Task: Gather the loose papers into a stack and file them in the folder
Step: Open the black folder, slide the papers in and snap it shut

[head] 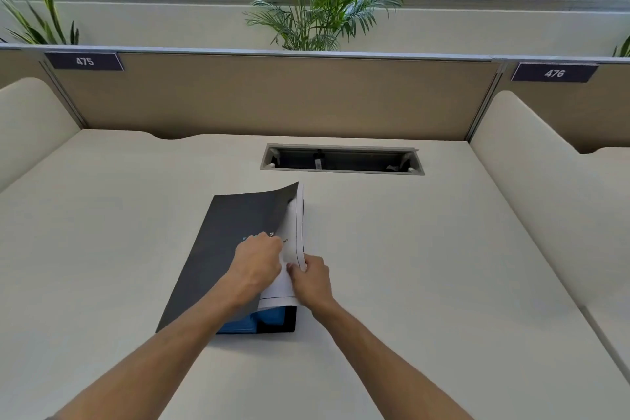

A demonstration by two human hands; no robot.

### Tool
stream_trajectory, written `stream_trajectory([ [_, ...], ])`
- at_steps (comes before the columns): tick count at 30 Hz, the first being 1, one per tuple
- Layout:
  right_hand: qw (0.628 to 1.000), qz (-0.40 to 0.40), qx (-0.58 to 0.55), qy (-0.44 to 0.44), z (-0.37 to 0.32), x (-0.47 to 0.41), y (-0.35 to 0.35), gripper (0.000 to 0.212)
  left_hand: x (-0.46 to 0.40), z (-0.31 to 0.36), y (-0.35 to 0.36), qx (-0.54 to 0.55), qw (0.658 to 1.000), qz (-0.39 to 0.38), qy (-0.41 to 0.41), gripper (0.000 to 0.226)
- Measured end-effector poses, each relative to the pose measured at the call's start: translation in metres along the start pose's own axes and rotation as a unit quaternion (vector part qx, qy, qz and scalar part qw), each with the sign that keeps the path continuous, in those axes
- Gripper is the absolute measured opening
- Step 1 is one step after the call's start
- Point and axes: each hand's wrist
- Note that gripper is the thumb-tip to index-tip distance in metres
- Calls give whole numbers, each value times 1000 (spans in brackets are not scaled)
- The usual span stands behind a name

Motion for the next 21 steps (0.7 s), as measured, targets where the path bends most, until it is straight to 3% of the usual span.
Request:
stream_trajectory([
  [8,999,-18,24,-15,-4,-1,21,23,1,20,-7,52,999,-3,0,17],
  [15,999,-22,41,6,5,-4,32,34,5,30,-1,31,999,-7,5,23],
  [21,987,-57,150,1,18,-11,43,7,3,36,7,22,999,-26,6,24],
])
Point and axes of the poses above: each hand's wrist, its own x-axis away from the middle knuckle, its own y-axis out of the palm, z = x × y
